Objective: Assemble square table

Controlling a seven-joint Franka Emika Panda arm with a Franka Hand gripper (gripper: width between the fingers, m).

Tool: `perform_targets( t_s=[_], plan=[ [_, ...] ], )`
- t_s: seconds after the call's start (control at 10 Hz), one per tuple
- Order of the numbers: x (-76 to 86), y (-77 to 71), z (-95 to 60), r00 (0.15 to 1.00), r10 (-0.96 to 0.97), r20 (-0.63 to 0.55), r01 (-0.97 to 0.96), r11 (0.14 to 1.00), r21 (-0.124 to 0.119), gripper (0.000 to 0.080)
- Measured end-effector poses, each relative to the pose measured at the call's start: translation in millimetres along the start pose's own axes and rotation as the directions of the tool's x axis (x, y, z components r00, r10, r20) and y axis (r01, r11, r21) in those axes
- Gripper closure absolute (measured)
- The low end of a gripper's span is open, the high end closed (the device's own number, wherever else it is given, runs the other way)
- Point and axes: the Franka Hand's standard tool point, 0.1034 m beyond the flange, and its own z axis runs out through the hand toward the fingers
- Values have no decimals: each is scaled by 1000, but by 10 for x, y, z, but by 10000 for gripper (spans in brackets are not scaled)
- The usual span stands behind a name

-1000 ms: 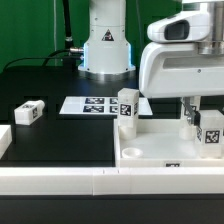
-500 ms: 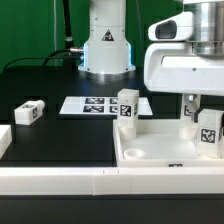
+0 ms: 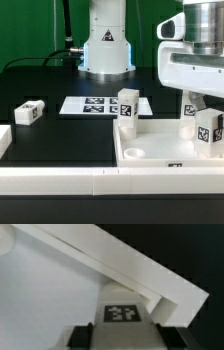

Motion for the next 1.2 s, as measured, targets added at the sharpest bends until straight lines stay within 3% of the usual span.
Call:
perform_targets(
  t_s=[0.1, 0.2, 0.3, 0.4, 0.8, 1.2],
  plan=[
    [0, 0, 0, 999, -41, 0, 41, 999, 0, 512],
    [9, 2, -4, 996, -89, 0, 89, 996, 0, 263],
    [16, 0, -11, 981, -193, -2, 193, 981, 1, 263],
    [36, -3, -15, 947, -321, -8, 321, 947, 5, 175],
    [21, -16, -12, 781, -624, -11, 624, 781, -9, 151],
    [35, -9, 9, 488, -873, -2, 873, 488, -22, 150]
  ],
)
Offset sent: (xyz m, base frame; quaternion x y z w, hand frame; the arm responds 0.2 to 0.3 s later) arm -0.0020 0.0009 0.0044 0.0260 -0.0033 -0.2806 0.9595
